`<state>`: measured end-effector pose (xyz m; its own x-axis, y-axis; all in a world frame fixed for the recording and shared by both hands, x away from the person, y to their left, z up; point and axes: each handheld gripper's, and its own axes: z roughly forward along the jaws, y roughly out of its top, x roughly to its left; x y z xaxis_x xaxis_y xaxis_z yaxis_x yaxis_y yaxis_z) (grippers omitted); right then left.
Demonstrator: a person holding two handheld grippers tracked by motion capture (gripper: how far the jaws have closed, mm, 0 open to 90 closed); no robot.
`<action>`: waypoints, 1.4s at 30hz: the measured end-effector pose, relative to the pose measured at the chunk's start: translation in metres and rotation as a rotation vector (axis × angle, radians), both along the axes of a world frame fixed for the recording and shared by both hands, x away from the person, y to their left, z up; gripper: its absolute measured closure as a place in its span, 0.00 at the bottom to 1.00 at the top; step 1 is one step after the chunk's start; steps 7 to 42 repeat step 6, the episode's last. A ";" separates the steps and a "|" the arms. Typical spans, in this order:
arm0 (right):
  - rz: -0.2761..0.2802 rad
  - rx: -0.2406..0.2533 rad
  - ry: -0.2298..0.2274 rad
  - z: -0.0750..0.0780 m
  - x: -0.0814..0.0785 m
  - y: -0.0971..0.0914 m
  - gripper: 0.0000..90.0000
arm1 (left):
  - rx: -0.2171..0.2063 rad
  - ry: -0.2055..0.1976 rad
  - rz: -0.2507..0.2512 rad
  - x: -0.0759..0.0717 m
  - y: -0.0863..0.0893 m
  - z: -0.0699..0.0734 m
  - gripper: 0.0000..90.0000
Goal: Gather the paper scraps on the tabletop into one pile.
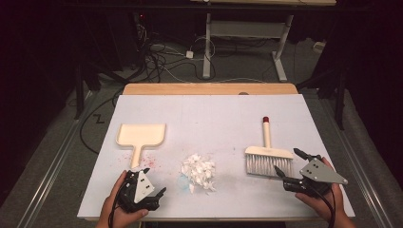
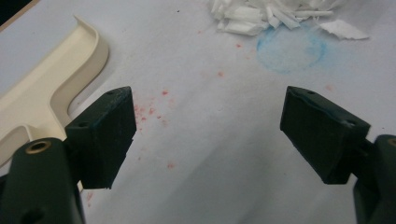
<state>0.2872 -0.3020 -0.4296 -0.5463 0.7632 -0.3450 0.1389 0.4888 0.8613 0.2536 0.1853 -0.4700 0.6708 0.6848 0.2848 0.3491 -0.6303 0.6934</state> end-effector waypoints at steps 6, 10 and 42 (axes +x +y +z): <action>0.007 -0.003 0.003 0.000 0.001 -0.002 0.21 | 0.009 0.010 0.000 0.004 -0.003 -0.001 0.19; 0.007 -0.003 0.003 0.000 0.001 -0.002 0.21 | 0.009 0.010 0.000 0.004 -0.003 -0.001 0.19; 0.007 -0.003 0.003 0.000 0.001 -0.002 0.21 | 0.009 0.010 0.000 0.004 -0.003 -0.001 0.19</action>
